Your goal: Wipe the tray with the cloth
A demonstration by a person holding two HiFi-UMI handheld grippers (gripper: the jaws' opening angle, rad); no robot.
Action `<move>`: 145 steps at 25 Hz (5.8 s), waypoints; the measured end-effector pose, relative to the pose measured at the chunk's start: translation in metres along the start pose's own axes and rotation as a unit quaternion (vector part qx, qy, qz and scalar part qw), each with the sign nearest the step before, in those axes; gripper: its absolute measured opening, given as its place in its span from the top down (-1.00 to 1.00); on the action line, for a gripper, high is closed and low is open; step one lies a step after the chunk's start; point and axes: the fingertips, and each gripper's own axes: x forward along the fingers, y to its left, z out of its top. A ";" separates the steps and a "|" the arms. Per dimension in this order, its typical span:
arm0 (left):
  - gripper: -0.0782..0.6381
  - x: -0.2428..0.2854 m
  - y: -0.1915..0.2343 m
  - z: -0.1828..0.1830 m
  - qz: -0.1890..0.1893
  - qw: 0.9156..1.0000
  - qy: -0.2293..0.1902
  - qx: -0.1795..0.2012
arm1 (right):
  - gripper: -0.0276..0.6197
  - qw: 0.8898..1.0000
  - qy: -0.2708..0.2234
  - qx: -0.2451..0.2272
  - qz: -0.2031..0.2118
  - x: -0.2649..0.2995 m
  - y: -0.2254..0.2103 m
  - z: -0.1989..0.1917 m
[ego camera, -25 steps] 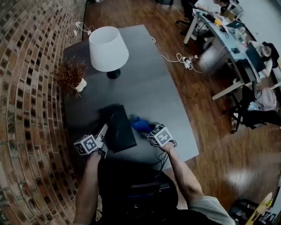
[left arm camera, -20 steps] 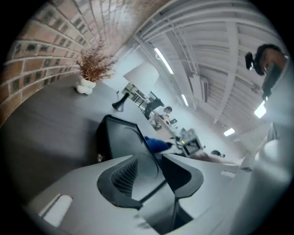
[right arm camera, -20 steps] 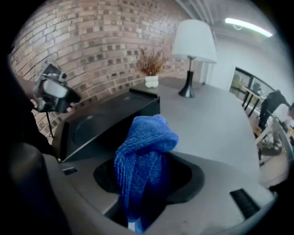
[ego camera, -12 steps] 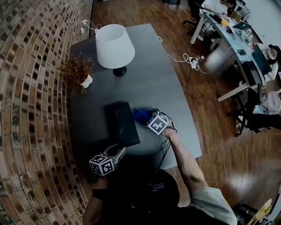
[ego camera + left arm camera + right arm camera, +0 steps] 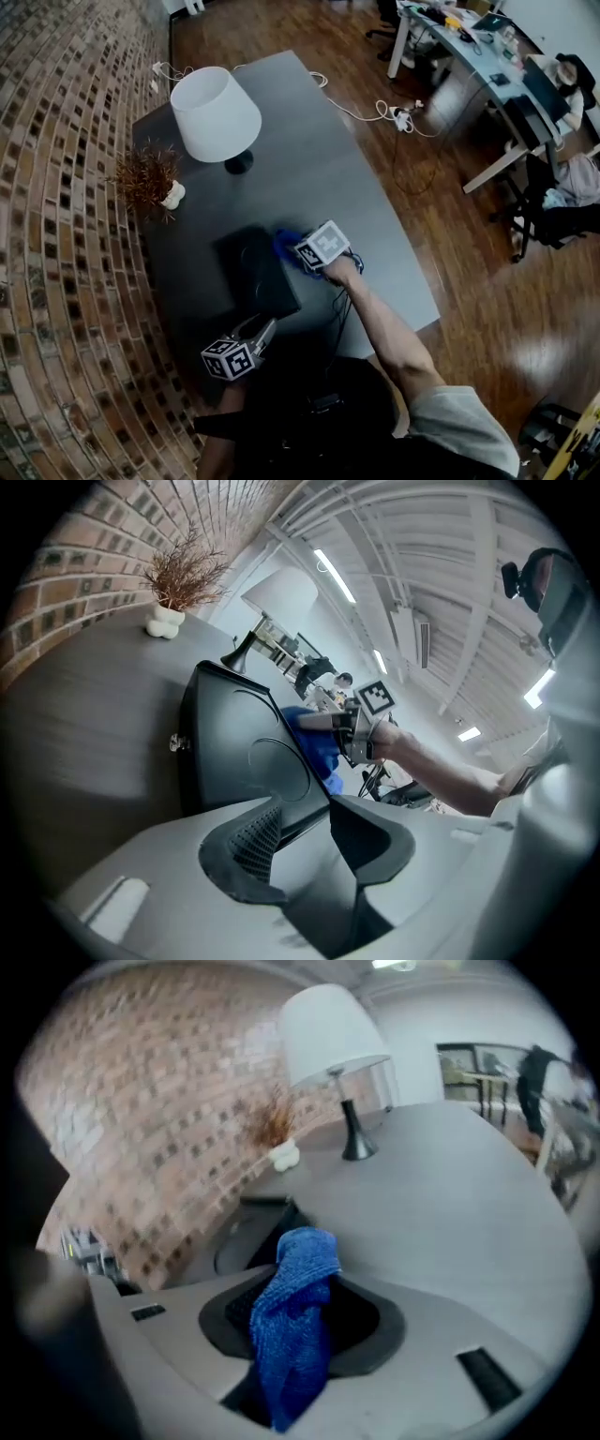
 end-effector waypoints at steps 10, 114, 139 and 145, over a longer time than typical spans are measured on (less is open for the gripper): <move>0.42 0.003 0.000 -0.001 0.011 1.000 -0.003 0.002 | 0.48 0.952 -0.084 0.232 0.182 0.009 0.021 0.004; 0.37 0.027 0.006 0.067 -0.042 0.995 -0.093 0.004 | 0.51 0.955 -0.166 0.246 -0.008 -0.072 -0.009 -0.059; 0.46 0.019 0.000 0.061 -0.054 0.992 -0.109 -0.024 | 0.51 0.984 -0.031 0.177 -0.001 -0.085 0.041 -0.146; 0.39 -0.016 -0.002 0.029 -0.066 0.987 -0.108 -0.095 | 0.51 0.985 -0.109 0.119 -0.057 -0.112 -0.023 -0.055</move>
